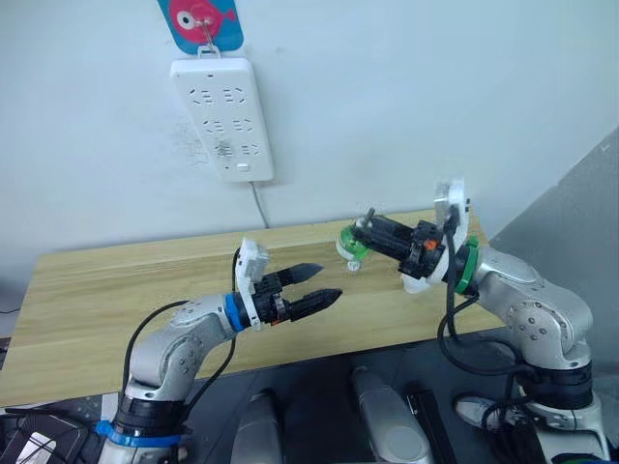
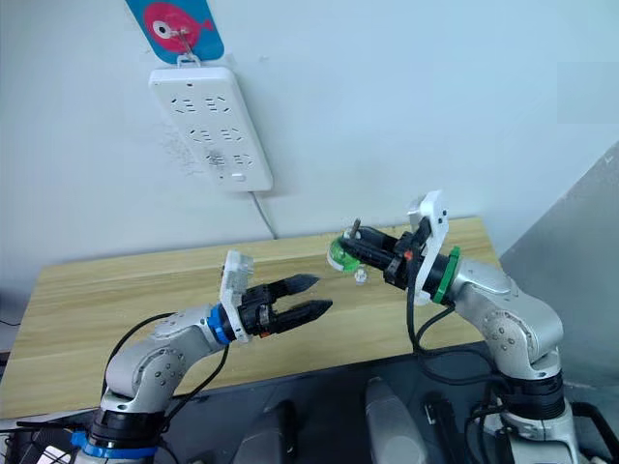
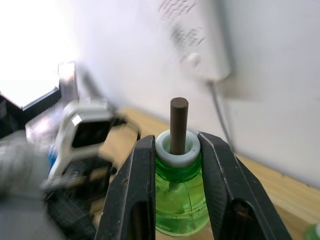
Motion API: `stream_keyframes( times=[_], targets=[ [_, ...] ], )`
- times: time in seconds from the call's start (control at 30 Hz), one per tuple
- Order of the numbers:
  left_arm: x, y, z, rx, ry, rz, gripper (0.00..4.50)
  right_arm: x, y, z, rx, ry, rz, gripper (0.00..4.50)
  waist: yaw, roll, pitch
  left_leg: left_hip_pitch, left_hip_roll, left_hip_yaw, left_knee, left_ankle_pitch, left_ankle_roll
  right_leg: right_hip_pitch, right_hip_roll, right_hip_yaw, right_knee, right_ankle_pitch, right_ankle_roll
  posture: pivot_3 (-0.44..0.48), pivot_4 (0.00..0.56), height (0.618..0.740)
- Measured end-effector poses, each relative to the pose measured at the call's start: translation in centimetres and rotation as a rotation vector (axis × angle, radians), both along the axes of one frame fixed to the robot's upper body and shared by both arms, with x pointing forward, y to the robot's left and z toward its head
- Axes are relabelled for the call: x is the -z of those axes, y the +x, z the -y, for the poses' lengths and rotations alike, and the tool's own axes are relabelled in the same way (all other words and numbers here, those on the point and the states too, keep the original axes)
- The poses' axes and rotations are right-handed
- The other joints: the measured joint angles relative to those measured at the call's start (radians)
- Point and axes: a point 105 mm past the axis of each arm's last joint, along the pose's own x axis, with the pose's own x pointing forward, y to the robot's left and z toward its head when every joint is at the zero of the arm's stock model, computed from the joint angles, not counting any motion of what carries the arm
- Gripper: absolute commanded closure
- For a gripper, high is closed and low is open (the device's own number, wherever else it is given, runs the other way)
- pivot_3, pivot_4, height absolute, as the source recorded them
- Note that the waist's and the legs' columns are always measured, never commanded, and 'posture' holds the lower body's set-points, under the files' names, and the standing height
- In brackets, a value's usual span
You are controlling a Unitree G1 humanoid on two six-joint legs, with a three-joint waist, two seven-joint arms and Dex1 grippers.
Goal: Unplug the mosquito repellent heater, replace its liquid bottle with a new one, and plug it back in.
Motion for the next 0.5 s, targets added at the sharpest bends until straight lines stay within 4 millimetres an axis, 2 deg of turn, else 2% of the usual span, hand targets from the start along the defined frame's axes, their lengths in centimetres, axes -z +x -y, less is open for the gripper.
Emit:
stream_keyframes(
  times=[0.13,0.3,0.5],
  targets=[
    [-0.8,0.3,0.3,-0.040,-0.148,-0.135,0.04,-0.8,-0.1,-0.1,0.014,0.177,-0.137,3.64,-0.001,0.000,0.000,0.000,0.000,0.000,0.002,0.000,0.000,0.001,0.000,0.001,0.000,0.001,0.001,-0.230,0.244,0.740],
    [-1.8,0.4,1.1,-0.024,-0.212,-0.226,0.04,-1.3,-0.5,-0.1,-0.002,0.263,-0.234,3.64,-0.001,0.000,0.000,-0.001,-0.001,0.000,0.004,0.000,0.000,0.001,0.000,0.001,0.000,0.001,0.001,-0.230,0.245,0.740],
    [-5.2,0.7,1.9,0.011,-0.364,-0.262,0.04,-1.9,-0.8,-0.1,-0.022,0.328,-0.319,3.64,-0.001,0.000,-0.001,-0.002,-0.001,-0.001,0.005,0.000,0.000,0.001,0.000,0.001,-0.001,0.001,0.002,-0.227,0.243,0.740]
  ],
)
